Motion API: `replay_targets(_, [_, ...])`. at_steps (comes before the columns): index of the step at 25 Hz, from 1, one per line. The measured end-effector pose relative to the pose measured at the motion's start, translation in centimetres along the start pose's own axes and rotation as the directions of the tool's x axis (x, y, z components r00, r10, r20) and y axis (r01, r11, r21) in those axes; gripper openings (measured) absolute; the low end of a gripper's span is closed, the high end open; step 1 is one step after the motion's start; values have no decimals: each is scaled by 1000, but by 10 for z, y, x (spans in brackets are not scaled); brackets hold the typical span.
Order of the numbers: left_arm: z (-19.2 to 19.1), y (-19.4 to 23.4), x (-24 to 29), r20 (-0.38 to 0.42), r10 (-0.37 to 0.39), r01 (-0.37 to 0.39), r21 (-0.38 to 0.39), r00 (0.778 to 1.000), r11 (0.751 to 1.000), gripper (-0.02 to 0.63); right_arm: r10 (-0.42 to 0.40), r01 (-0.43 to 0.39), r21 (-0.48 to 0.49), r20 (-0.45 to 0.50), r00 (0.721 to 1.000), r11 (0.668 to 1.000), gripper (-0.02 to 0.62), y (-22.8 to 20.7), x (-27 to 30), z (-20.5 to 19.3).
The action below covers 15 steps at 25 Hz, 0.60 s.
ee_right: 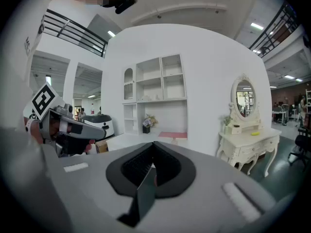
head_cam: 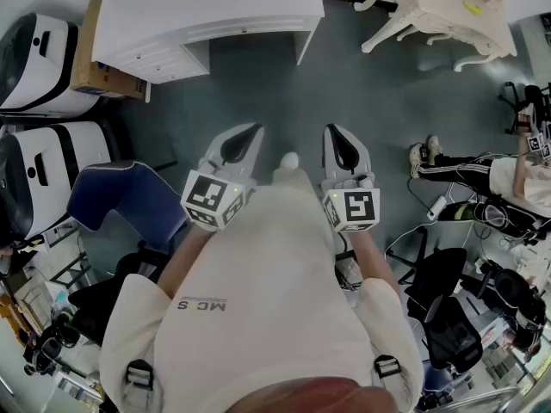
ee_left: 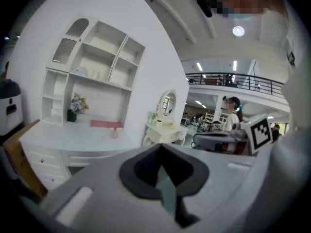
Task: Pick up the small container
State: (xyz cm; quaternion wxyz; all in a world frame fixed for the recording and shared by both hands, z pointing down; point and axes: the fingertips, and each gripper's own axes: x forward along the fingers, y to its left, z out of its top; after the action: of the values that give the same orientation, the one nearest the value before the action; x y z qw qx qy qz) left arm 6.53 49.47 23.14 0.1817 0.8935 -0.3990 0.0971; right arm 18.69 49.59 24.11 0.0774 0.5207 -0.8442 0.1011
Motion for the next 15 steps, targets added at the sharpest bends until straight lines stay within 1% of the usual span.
replay_targets(6, [6, -8, 19, 5, 23, -23, 13, 1000, 1000, 0, 16, -16, 13, 4, 1000, 1000, -2, -22, 2, 3])
replay_targets(10, [11, -12, 33, 6, 45, -46, 18, 999, 999, 0, 44, -45, 71, 21, 999, 996, -3, -35, 6, 6])
replay_targets(15, [12, -25, 57, 7, 64, -65, 33, 998, 997, 0, 68, -70, 60, 41, 997, 996, -3, -62, 1, -2])
